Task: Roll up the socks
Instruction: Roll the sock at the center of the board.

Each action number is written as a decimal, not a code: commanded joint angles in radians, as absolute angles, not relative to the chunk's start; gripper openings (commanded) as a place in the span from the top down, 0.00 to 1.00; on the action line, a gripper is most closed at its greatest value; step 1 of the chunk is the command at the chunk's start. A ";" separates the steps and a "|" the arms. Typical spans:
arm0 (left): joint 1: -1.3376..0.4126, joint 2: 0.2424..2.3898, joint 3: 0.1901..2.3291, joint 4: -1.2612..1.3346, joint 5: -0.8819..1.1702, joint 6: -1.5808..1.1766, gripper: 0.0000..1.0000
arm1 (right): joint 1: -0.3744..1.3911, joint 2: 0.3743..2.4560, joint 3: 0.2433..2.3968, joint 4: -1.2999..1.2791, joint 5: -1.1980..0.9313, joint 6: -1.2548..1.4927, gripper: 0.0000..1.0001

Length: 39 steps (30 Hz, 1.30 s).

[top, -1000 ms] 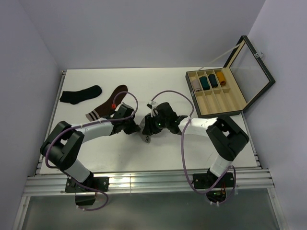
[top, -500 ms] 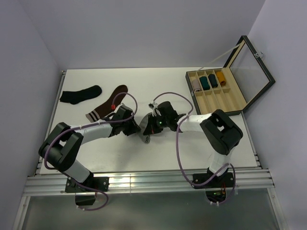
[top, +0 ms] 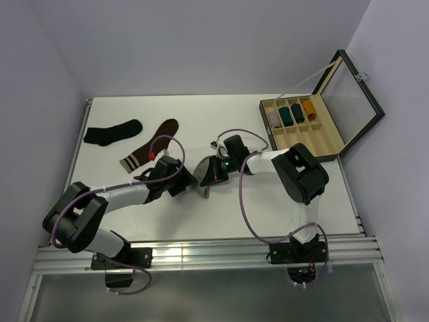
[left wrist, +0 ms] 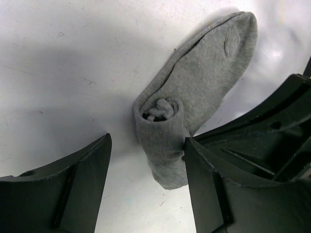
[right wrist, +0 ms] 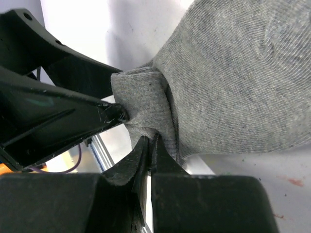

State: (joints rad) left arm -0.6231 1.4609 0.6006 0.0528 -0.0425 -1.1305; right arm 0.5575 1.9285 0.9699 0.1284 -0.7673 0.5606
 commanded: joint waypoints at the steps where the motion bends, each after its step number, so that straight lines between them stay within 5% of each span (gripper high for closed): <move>1: -0.627 1.445 0.554 0.121 -0.037 -1.176 0.33 | 0.537 1.994 0.999 0.025 -0.641 0.514 1.00; 24: -0.627 1.535 0.552 0.204 -0.181 -1.310 0.41 | 0.529 2.023 1.025 -0.003 -0.652 0.511 1.00; 30: -0.627 1.610 0.595 0.143 -0.161 -1.296 0.57 | 0.529 1.996 1.017 -0.003 -0.643 0.502 1.00; 35: -0.627 1.638 0.647 0.063 -0.147 -1.253 0.81 | 0.541 1.925 0.990 -0.003 -0.594 0.471 0.97; 39: -0.626 1.634 0.704 -0.046 -0.152 -1.190 0.95 | 0.596 1.783 0.942 0.055 -0.482 0.391 0.71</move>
State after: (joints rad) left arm -0.6235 1.6077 0.6777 0.1452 -0.1402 -1.2701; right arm 0.5621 1.8839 0.9867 0.0666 -0.6842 0.5022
